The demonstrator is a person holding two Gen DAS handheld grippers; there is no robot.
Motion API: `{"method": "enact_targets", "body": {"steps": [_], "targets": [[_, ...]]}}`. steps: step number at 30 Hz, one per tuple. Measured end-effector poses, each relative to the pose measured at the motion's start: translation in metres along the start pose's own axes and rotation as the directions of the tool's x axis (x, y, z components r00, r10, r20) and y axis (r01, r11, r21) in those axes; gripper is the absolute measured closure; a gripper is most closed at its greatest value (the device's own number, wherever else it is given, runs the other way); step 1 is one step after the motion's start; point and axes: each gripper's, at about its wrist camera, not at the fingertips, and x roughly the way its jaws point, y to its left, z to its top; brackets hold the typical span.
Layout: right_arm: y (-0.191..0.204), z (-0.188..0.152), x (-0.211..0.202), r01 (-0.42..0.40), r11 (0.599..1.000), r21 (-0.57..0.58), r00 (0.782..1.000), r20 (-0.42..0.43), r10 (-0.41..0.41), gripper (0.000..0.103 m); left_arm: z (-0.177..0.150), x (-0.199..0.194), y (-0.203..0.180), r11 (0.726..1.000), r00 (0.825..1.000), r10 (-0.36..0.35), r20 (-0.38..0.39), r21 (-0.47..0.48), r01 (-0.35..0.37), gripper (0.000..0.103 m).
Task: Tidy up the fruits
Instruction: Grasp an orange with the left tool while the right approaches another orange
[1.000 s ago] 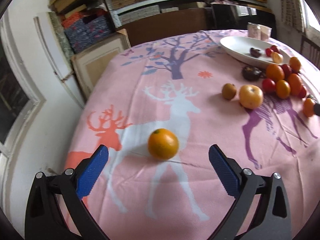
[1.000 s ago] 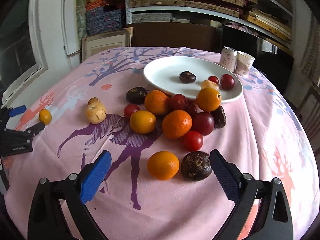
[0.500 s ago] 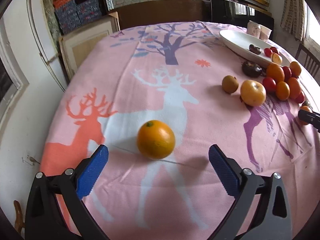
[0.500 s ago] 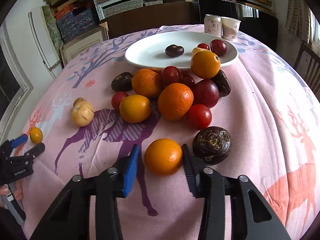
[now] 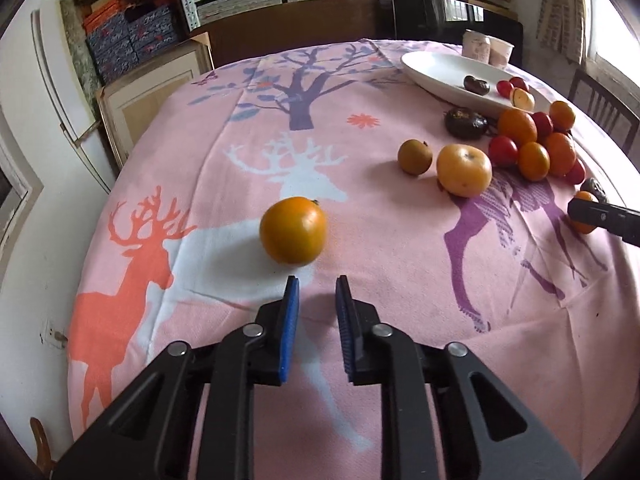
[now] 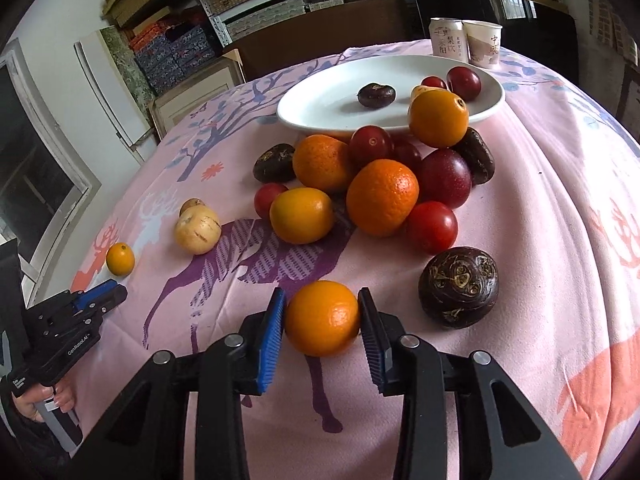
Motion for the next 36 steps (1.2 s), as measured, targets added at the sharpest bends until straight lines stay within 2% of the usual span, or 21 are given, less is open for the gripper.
{"method": "enact_targets", "body": {"steps": [1,2,3,4,5,7,10,15,19,23,24,25,26,27,35,36], "targets": [[0.000,0.000,0.000,-0.001,1.000,0.001,1.000,0.000,0.001,0.065,0.001,0.000,0.000,1.000,1.000,0.008,0.002,0.002,-0.008,0.082],[0.000,0.000,0.000,0.000,1.000,0.000,1.000,0.000,0.000,0.065,0.002,0.002,0.002,1.000,1.000,0.022,-0.002,-0.008,-0.022,0.064],[0.000,0.000,0.000,0.001,1.000,-0.001,1.000,0.000,-0.001,0.065,0.004,0.003,0.006,0.998,0.999,0.054,-0.004,-0.026,-0.054,0.027],[0.000,0.000,0.000,0.000,1.000,0.000,1.000,0.000,0.000,0.065,0.005,0.004,0.009,0.995,0.996,0.086,-0.005,-0.047,-0.086,0.007],[-0.001,0.000,0.000,-0.001,1.000,0.001,1.000,-0.001,0.001,0.065,0.006,0.006,0.014,0.993,0.995,0.099,-0.010,-0.063,-0.099,0.005],[-0.001,0.000,0.000,-0.003,1.000,0.002,1.000,0.000,0.003,0.065,0.007,0.016,0.021,0.996,0.998,0.040,-0.049,-0.078,-0.044,0.004],[-0.001,0.000,0.000,-0.006,1.000,0.002,1.000,0.000,0.006,0.064,0.007,0.022,0.035,0.987,0.997,-0.041,-0.066,-0.160,0.030,0.004],[-0.001,0.000,0.001,-0.010,1.000,0.004,1.000,-0.001,0.010,0.064,0.013,0.028,0.032,0.988,0.997,-0.030,-0.067,-0.150,0.020,0.004],[0.001,-0.001,0.001,-0.021,1.000,-0.005,1.000,-0.003,0.021,0.058,0.016,0.029,0.032,0.989,0.997,-0.035,-0.068,-0.149,0.024,0.004],[0.002,-0.001,0.001,-0.021,1.000,-0.007,1.000,-0.002,0.021,0.057,0.018,0.029,0.032,0.988,0.997,-0.035,-0.065,-0.150,0.025,0.004],[0.002,-0.001,0.001,-0.020,1.000,-0.008,1.000,-0.002,0.020,0.057,0.018,0.028,0.031,0.988,0.998,-0.034,-0.059,-0.150,0.025,0.012],[0.002,-0.001,0.001,-0.021,1.000,-0.008,1.000,-0.002,0.021,0.057,0.018,0.023,0.030,0.990,0.998,-0.043,-0.034,-0.139,0.038,0.024],[0.002,-0.001,0.001,-0.023,1.000,-0.006,1.000,-0.002,0.023,0.057,0.018,0.017,0.028,0.991,0.999,-0.038,-0.013,-0.130,0.036,0.055],[0.001,0.000,0.001,-0.025,1.000,-0.005,1.000,-0.002,0.025,0.057,0.017,0.015,0.027,0.993,1.000,-0.026,-0.008,-0.119,0.025,0.067],[0.001,-0.001,0.000,-0.029,1.000,-0.004,1.000,-0.003,0.029,0.057,0.014,0.010,0.032,0.990,0.998,-0.059,-0.005,-0.125,0.058,0.066],[0.001,-0.001,0.000,-0.029,1.000,-0.003,1.000,-0.003,0.029,0.057,0.014,0.010,0.032,0.989,0.997,-0.076,-0.004,-0.124,0.075,0.051]]}}
